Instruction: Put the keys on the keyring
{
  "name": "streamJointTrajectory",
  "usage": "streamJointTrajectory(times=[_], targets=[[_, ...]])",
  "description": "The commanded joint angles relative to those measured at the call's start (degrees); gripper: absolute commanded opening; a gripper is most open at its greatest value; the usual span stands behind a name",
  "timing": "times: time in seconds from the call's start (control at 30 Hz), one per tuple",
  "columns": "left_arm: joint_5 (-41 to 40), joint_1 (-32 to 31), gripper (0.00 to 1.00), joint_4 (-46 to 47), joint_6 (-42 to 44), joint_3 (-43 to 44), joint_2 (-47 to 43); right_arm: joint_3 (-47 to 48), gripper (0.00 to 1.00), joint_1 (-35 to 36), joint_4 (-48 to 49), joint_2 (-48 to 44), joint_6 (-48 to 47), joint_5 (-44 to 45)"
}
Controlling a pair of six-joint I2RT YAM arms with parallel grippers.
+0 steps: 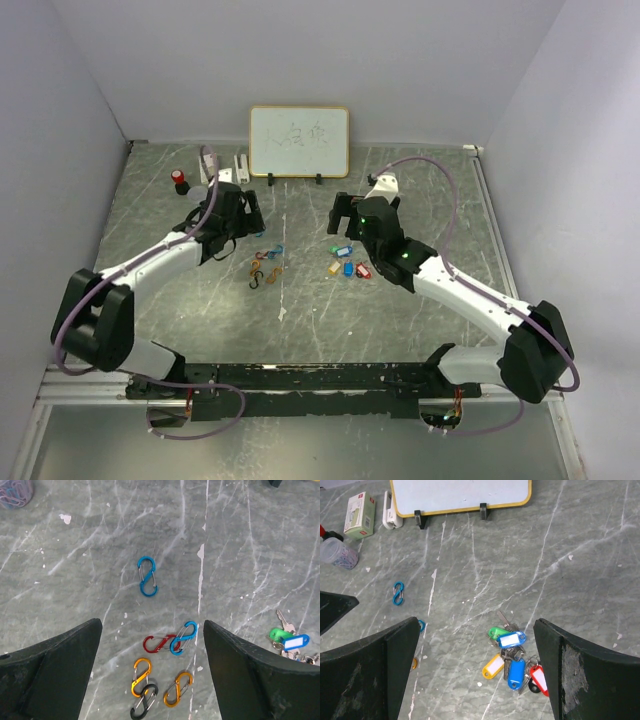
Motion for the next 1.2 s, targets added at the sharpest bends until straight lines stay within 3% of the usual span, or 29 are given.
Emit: streamJointTrajectory(times=[0.0, 0.47, 1.17], targets=[[-3.3, -1.5, 0.94, 3.1, 1.5, 2.0, 3.7, 0.7, 1.00, 0.2, -0.1, -0.8, 0.2, 1.3], [-9.5, -5.6, 0.93, 4.1, 2.0, 10.7, 19.1, -0.1, 1.00, -0.2, 0.6, -1.4, -1.8, 3.1], [-10.7, -4.9, 0.92, 6.4, 3.2, 12.7, 27.0, -0.8, 1.00, -1.4, 0.7, -1.6, -1.6, 3.5]])
